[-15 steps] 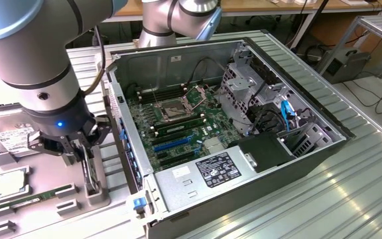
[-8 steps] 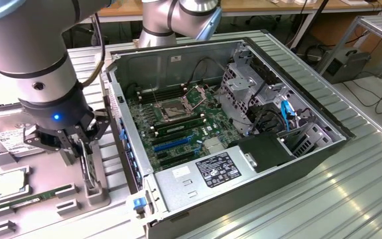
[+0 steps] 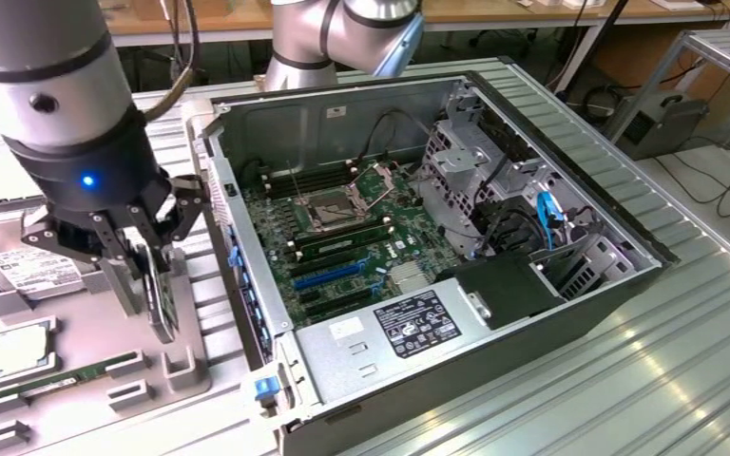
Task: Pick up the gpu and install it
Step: 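Pick up the gpu and move the gpu toward the slot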
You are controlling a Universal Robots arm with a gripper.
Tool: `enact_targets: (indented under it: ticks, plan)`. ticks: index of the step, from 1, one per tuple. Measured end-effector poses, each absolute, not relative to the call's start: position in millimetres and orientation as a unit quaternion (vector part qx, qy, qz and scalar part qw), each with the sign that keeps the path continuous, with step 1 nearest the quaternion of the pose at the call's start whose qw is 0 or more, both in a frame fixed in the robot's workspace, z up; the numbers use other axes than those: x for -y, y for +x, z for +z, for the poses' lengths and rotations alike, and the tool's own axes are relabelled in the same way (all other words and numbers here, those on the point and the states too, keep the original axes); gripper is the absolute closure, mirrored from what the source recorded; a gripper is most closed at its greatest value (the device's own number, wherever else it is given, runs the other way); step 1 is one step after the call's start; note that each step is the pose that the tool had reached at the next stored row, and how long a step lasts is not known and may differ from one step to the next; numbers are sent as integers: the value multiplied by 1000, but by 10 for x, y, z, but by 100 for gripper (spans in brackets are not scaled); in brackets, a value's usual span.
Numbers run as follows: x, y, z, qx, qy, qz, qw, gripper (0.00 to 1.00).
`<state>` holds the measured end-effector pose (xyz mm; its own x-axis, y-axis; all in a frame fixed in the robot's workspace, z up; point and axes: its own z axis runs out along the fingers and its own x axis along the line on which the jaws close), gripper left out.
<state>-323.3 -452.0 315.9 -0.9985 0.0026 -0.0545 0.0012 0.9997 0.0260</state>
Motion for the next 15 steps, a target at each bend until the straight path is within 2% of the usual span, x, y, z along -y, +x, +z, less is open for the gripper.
enact_targets:
  ticks: [15]
  plan:
    - [4683, -3006, 3998, -1000, 1, 14, 27, 74]
